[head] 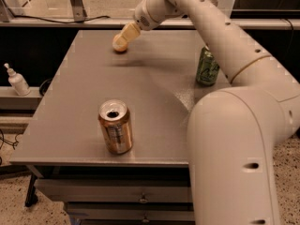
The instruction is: Move orange near orange can
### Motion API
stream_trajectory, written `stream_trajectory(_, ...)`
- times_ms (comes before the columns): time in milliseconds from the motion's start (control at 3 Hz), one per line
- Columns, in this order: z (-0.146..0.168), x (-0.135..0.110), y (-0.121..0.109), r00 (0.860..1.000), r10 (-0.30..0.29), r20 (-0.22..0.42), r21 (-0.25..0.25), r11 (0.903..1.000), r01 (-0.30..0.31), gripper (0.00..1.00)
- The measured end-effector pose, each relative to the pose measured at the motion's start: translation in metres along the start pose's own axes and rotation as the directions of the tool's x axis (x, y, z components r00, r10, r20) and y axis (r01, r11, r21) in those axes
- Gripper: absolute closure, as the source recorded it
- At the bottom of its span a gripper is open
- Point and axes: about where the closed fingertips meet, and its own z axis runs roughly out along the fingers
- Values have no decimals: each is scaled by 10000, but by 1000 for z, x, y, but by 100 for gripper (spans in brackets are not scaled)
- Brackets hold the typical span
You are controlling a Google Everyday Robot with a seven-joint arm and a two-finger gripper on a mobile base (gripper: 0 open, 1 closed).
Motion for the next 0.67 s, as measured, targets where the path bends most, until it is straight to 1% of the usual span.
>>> stream_trajectory(333,28,0,1,9997,231,-123,-266,9994,-234,0)
stream_trajectory(667,47,10,4,9980,495,-388,-489,9975,-514,0)
